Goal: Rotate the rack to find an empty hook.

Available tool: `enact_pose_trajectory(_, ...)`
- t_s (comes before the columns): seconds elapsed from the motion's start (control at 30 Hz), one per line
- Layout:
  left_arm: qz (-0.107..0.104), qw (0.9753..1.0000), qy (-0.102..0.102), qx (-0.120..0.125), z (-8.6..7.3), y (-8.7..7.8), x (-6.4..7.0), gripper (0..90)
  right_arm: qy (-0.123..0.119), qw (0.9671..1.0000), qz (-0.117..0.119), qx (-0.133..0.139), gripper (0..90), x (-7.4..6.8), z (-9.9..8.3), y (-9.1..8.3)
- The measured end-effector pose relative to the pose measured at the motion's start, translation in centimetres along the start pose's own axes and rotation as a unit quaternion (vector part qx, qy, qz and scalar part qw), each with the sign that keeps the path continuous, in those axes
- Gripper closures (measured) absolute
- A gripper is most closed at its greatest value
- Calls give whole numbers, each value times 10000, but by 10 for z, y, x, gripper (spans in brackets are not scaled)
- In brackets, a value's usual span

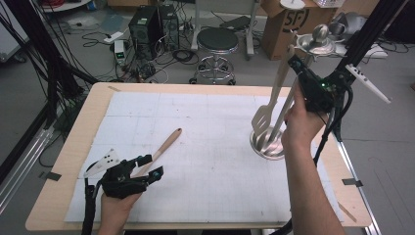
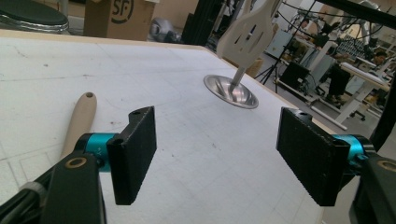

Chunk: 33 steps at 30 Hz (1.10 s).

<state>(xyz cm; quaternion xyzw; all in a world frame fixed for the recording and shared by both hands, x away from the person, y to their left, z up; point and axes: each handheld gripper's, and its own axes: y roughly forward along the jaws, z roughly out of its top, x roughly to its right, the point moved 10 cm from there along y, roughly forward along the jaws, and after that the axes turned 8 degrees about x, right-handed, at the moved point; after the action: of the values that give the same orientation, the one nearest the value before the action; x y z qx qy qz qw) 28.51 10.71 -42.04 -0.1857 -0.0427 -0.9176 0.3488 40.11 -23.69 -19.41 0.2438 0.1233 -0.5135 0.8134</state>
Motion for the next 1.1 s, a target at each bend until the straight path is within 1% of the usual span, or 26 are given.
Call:
enact_pose_trajectory(0.1,-27,10000,13,10,1,0,2,293,31,9999,-86,91,900,10,1,-10)
enact_pose_trajectory(0.23,-25,10000,2,6,1,1,2,293,109,9995,-200,224,900,23,10,-20)
enact_pose_trajectory(0.27,-24,10000,-7,10,1,1,2,293,149,9993,-218,250,900,24,13,-22)
enact_pose_trajectory(0.37,-34,10000,4,-14,0,2,2,293,158,9988,-270,380,900,29,23,-26)
enact_pose_trajectory(0.47,-25,10000,10,-22,0,2,2,293,77,9986,-248,462,900,27,29,-30)
enact_pose_trajectory(0.5,-29,10000,4,-20,0,2,2,293,35,9986,-215,484,900,24,31,-31)
enact_pose_trajectory(0.53,-28,10000,11,-40,-1,2,2,293,51,9986,-171,488,900,20,32,-32)
enact_pose_trajectory(0.57,-27,10000,4,-29,-1,2,2,293,-31,9986,-116,517,900,17,33,-33)
enact_pose_trajectory(0.6,-25,10000,9,-29,-1,3,2,293,-52,9988,-123,476,900,14,33,-33)
enact_pose_trajectory(0.67,-41,10000,7,-35,-1,3,3,293,-235,9987,-216,385,900,13,34,-31)
enact_pose_trajectory(0.7,-40,10000,26,-34,-1,3,4,293,-223,9988,-237,360,900,13,34,-30)
enact_pose_trajectory(0.77,-46,10000,16,-24,-1,3,4,294,-132,9990,-204,363,900,15,36,-30)
enact_pose_trajectory(0.83,-38,10000,1,-31,-1,3,3,294,-141,9991,-172,351,900,15,35,-30)
enact_pose_trajectory(0.87,-30,10000,7,-48,-1,3,3,294,-187,9992,-167,324,900,15,34,-30)
enact_pose_trajectory(0.93,-46,10000,21,-37,-1,4,3,294,-157,9993,-172,302,900,13,32,-29)
enact_pose_trajectory(1.1,-44,10000,15,-49,-2,5,4,294,-217,9993,-205,243,900,13,28,-27)
